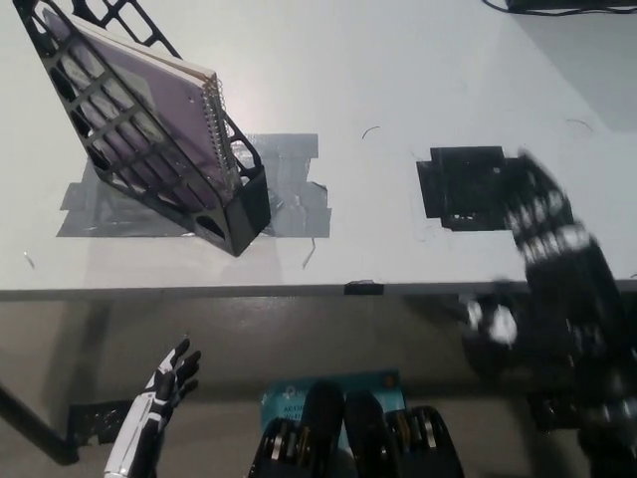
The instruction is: A shelf with a book inside it is placed on the center of the desk infront of the robot. The robot uses its right hand to grab the book, take it out and hand it to a person.
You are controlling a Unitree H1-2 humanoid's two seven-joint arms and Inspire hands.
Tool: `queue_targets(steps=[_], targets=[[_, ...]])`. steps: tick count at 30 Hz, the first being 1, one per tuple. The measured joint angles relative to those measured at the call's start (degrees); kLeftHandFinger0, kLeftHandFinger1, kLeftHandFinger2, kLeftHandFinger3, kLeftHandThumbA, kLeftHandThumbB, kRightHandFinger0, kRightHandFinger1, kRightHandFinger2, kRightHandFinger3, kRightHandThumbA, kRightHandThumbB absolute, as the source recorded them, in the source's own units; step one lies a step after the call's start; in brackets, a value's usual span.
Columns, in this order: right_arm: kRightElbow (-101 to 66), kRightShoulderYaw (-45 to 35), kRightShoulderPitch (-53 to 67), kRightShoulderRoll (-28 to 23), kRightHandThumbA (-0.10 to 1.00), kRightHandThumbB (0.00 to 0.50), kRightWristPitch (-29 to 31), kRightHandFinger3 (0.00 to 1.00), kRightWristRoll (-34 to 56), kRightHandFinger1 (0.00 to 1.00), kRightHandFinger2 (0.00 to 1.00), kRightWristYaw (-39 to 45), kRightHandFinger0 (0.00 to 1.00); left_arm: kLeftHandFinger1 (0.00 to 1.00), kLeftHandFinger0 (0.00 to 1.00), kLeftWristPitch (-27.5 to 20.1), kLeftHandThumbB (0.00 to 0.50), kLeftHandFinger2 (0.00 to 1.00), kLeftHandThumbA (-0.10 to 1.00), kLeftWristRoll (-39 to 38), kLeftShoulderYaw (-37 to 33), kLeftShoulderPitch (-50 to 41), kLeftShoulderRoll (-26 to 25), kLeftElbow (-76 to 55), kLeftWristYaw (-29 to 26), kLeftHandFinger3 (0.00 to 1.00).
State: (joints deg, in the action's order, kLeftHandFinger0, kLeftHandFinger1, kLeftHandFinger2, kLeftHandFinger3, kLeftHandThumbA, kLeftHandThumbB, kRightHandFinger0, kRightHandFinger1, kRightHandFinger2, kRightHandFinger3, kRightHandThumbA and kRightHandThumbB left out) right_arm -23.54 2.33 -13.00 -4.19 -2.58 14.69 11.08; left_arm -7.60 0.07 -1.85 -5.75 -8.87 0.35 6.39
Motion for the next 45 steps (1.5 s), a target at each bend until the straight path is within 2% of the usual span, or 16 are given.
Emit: queue_targets(steps=[3, 7, 10, 12, 15, 18, 19, 23, 25, 31, 34, 42, 45], targets=[[3.75, 1.82, -7.55, 0.51, 1.0, 0.236, -1.79, 1.0, -0.63, 1.0, 1.0, 0.01, 1.0, 1.0, 1.0, -0.4, 0.311, 1.0, 1.0, 0.0, -0.14, -0.19, 0.0, 0.02, 0.23, 1.0], [11.69, 3.91, -15.4, 1.8, 1.0, 0.243, -3.92, 1.0, -1.79, 1.0, 1.0, 0.04, 1.0, 1.0, 1.0, -0.77, 0.32, 1.0, 1.0, 0.03, -0.62, -0.2, 0.04, 0.03, 0.41, 1.0], [18.33, 4.57, -20.72, 3.95, 1.0, 0.273, -6.13, 1.0, -1.68, 1.0, 1.0, 0.15, 1.0, 1.0, 1.0, -1.01, 0.324, 1.0, 1.0, 0.16, -0.84, -0.25, 0.21, 0.08, 0.39, 1.0], [22.02, 4.96, -24.08, 5.29, 1.0, 0.327, -7.54, 1.0, -1.52, 1.0, 1.0, 0.29, 1.0, 1.0, 1.0, -1.47, 0.326, 1.0, 1.0, 0.5, -1.2, -0.28, 0.64, 0.18, 0.37, 1.0], [28.86, 5.1, -29.0, 6.82, 1.0, 0.358, -9.06, 1.0, -1.37, 1.0, 1.0, 0.62, 1.0, 1.0, 1.0, -1.69, 0.362, 1.0, 1.0, 0.96, -1.82, -0.27, 0.99, 0.19, 0.39, 1.0], [34.59, 5.03, -32.94, 8.2, 1.0, 0.379, -9.64, 1.0, -1.33, 1.0, 1.0, 0.71, 1.0, 1.0, 1.0, -1.66, 0.352, 1.0, 1.0, 1.0, -2.03, -0.39, 1.04, -0.04, 0.41, 1.0], [35.61, 5.0, -33.54, 8.47, 1.0, 0.387, -9.68, 1.0, -1.33, 1.0, 1.0, 0.71, 1.0, 1.0, 1.0, -1.66, 0.322, 1.0, 1.0, 1.02, -2.05, -0.4, 1.04, -0.09, 0.41, 1.0], [43.11, 4.0, -37.02, 10.58, 1.0, 0.354, -9.63, 1.0, -1.32, 1.0, 1.0, 0.62, 1.0, 1.0, 1.0, -1.69, 0.292, 1.0, 1.0, 1.36, -2.17, -0.36, 0.87, -0.17, 0.41, 1.0], [46.01, 3.33, -38.09, 11.46, 1.0, 0.357, -9.56, 1.0, -1.34, 1.0, 1.0, 0.53, 1.0, 1.0, 1.0, -1.73, 0.292, 1.0, 1.0, 1.56, -2.24, -0.36, 0.65, -0.17, 0.41, 1.0], [51.89, 1.69, -40.9, 12.65, 1.0, 0.324, -9.23, 1.0, -1.41, 1.0, 1.0, 0.27, 1.0, 1.0, 1.0, -1.89, 0.334, 1.0, 1.0, 2.29, -2.66, 0.01, 0.56, -0.18, 0.43, 1.0], [52.1, 1.14, -41.52, 13.01, 1.0, 0.333, -9.16, 1.0, -1.38, 1.0, 1.0, 0.27, 1.0, 1.0, 1.0, -1.53, 0.349, 1.0, 1.0, 2.33, -2.72, 0.73, 0.57, -0.45, 0.54, 1.0], [52.1, 0.12, -42.16, 14.57, 1.0, 0.311, -8.79, 1.0, -1.32, 1.0, 1.0, 0.33, 1.0, 1.0, 1.0, -1.06, 0.324, 1.0, 1.0, 2.4, -2.99, 1.81, -0.02, -1.03, 0.78, 1.0], [52.08, -0.16, -42.16, 15.11, 1.0, 0.309, -8.7, 1.0, -1.25, 1.0, 1.0, 0.34, 1.0, 1.0, 1.0, -1.1, 0.337, 1.0, 1.0, 2.53, -3.14, 2.11, -0.51, -0.96, 1.16, 1.0]])
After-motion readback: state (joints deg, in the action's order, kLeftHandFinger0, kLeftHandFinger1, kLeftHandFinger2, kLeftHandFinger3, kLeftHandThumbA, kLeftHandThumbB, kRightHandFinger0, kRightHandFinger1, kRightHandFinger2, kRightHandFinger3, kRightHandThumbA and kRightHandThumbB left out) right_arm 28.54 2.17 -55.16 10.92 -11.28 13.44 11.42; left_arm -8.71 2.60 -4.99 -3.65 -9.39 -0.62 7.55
